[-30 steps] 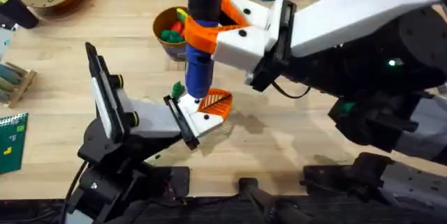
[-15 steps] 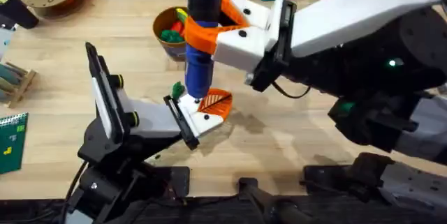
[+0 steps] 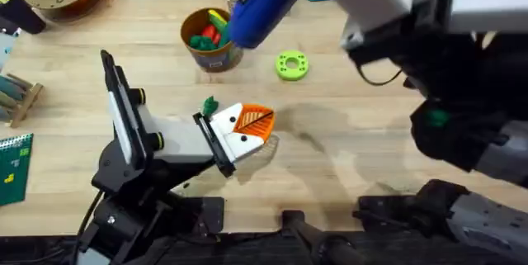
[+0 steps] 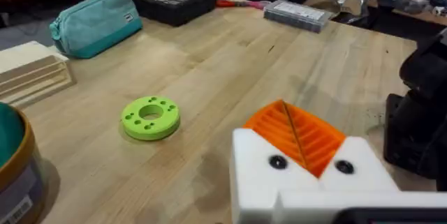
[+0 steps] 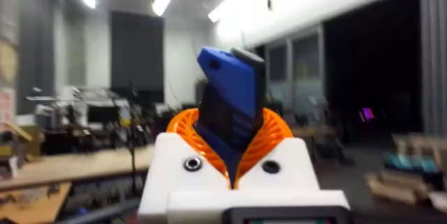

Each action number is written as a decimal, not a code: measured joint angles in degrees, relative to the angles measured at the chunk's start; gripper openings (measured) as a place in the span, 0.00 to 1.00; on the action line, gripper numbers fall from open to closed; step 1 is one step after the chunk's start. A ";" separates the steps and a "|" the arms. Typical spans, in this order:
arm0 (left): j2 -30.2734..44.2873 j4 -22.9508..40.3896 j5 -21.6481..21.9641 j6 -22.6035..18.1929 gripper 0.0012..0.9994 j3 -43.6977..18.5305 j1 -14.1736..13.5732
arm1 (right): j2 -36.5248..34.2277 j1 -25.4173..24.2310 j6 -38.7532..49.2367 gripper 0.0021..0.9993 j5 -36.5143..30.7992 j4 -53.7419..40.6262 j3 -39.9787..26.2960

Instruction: Pick up the gripper from the table and insert it into the empty holder that is missing its gripper. Then pick up a screw, insert it into the mounting hole, and use the screwdriver to tighten it. Finally, clean up the table by picking up the vegetable and placing it into the bucket.

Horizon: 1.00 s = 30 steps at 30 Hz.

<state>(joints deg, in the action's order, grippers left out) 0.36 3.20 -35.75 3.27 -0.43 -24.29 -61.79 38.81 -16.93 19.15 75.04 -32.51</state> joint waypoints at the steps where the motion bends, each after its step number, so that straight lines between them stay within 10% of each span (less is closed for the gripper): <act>1: 0.00 0.00 0.00 0.00 0.01 0.00 0.00 | 0.01 -1.26 -0.44 0.03 -0.08 -1.60 0.00; 7: 0.00 -0.02 0.00 0.00 0.01 0.02 0.00 | -0.86 -11.22 13.60 0.03 -0.06 -23.44 0.00; 17: 0.00 0.00 0.01 0.00 0.01 0.00 0.00 | -5.55 -27.75 61.74 0.03 -11.71 -54.02 0.00; 30: 0.00 0.00 0.02 0.00 0.01 0.00 0.00 | -25.52 -30.70 101.88 0.03 -21.03 -58.23 0.00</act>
<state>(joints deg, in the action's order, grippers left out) 0.36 3.20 -35.73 3.27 -0.43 -24.29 -87.31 8.10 84.95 -1.88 16.81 -32.51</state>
